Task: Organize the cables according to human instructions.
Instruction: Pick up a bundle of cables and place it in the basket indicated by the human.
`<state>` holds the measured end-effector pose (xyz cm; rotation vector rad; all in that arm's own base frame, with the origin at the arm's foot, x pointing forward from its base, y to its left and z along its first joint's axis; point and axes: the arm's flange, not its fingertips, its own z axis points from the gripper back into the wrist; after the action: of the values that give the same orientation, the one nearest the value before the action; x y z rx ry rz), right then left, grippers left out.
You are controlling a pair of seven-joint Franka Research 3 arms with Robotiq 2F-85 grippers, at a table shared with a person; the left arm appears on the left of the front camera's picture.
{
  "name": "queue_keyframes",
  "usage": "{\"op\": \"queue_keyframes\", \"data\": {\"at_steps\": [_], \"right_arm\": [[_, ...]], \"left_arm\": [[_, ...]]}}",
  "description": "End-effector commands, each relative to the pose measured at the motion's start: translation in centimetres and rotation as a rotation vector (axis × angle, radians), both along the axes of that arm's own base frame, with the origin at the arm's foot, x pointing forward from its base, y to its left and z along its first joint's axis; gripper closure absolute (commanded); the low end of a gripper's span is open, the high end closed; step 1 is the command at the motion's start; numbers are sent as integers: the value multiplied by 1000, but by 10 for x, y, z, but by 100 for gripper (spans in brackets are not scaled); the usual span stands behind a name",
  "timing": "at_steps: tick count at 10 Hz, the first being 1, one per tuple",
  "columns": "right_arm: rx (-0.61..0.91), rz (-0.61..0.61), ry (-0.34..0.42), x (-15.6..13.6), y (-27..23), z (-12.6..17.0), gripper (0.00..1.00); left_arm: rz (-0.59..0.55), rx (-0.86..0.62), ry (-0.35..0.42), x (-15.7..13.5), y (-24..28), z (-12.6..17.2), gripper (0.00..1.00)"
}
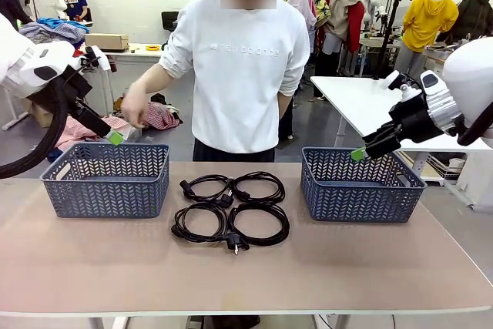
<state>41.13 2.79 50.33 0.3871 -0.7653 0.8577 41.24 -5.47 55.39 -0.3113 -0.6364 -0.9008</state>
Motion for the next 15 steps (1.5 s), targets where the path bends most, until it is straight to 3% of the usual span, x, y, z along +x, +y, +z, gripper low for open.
{"op": "queue_keyframes", "data": {"at_steps": [1,15], "right_arm": [[19,22,-22,3,-1,-2,0],[19,22,-22,3,-1,-2,0]], "left_arm": [[-14,-19,-3,-1,2,1,0],[0,0,1,0,0,0,0]]}}
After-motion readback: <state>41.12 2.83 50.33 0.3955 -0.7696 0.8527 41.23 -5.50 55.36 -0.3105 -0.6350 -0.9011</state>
